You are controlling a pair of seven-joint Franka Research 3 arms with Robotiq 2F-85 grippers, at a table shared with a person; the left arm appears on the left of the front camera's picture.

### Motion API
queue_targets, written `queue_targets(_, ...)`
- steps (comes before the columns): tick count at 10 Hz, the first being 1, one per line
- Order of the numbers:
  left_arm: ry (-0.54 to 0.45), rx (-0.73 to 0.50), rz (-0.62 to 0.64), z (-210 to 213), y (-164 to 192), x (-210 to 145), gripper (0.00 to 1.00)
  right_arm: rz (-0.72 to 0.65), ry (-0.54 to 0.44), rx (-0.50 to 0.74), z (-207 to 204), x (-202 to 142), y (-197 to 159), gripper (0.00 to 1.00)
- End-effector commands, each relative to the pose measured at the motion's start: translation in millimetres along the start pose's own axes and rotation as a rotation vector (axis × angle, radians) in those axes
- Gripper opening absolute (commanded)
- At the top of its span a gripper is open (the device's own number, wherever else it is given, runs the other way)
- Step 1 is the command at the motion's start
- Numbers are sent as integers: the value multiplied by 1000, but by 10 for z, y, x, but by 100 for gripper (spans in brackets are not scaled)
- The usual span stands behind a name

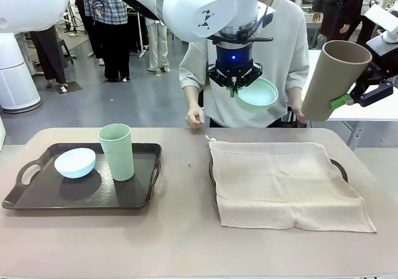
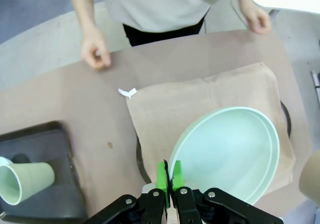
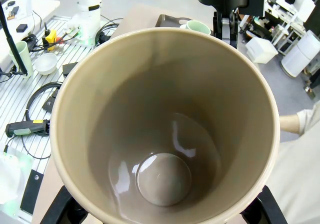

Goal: Set up a tray with a mat and arrange the tableware.
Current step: Place the Picnic Bowl and Reusable plastic cup back onto the Handle tray in front of the human's position.

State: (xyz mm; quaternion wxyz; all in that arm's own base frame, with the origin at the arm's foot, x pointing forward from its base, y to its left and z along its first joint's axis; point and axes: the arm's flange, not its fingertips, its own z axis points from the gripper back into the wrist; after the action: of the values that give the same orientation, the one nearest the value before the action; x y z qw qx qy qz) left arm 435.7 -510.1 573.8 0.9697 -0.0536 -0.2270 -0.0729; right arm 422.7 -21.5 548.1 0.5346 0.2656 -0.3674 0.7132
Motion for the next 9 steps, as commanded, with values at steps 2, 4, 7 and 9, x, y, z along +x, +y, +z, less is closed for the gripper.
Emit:
queue_targets(2, 0, -1, -9, 29, 27, 2, 0, 1, -3, -3, -23, -9, -3, 10)
queue_targets(4, 0, 0, 0, 0, 0, 0, 4, 0, 0, 0, 0, 0, 0, 81)
queue_targets(7, 133, -102, 52, -709, 145, -180, 4, -32, -27, 25, -415, -633, -36, 81)
queue_targets(9, 178, -98, 60, -1065, 174, -334, 4, -43, -15, 37, -623, -983, 5, 81)
